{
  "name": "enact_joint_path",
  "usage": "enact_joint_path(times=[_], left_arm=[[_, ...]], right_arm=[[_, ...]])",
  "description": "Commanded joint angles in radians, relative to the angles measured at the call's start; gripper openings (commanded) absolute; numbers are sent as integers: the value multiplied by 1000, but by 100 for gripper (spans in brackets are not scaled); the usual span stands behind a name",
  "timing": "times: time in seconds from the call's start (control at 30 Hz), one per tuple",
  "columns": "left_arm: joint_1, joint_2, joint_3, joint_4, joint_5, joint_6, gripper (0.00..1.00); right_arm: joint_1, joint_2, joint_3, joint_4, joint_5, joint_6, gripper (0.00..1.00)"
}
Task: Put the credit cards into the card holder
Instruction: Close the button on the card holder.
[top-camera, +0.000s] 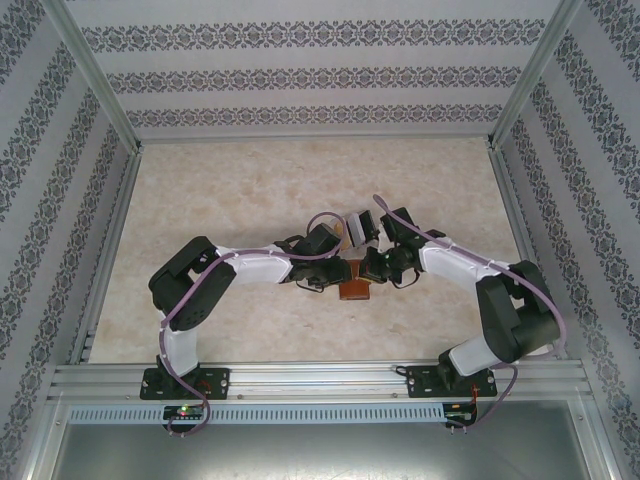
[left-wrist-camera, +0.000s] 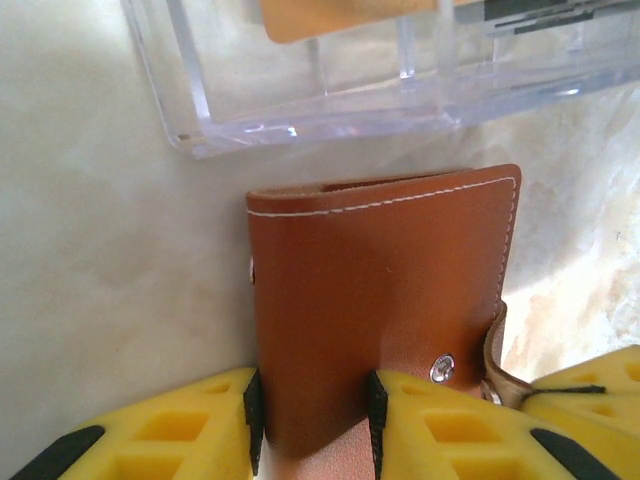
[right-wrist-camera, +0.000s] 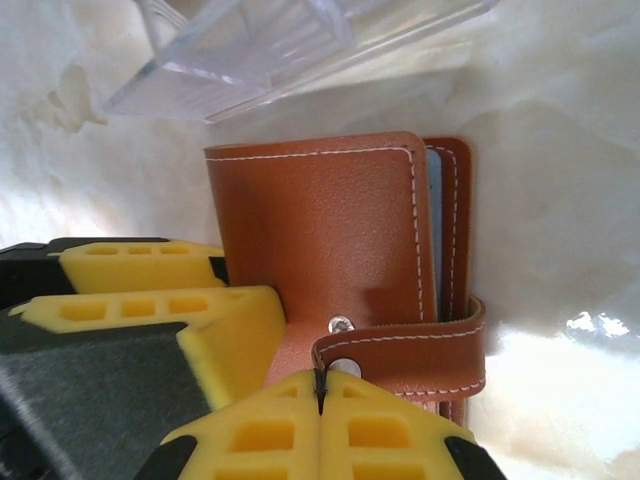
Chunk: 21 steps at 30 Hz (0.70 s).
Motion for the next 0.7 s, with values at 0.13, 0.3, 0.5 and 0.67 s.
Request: enact_joint_path(times=[0.13,0.3,0.5,0.67], left_arm=[[-15,48,-5,22,11,-8,34],[-16,49,-4,23,13,-8,34],[-16,50,-5,29,16,-11,33],[-16,49,-5,34,18,-12,32]], right_arm=[[18,29,26,12,20,13,0],[21,30,28,20,11,17,0],[23,48,32,24,12,17,0],[26,61,36,34,13,20,0]])
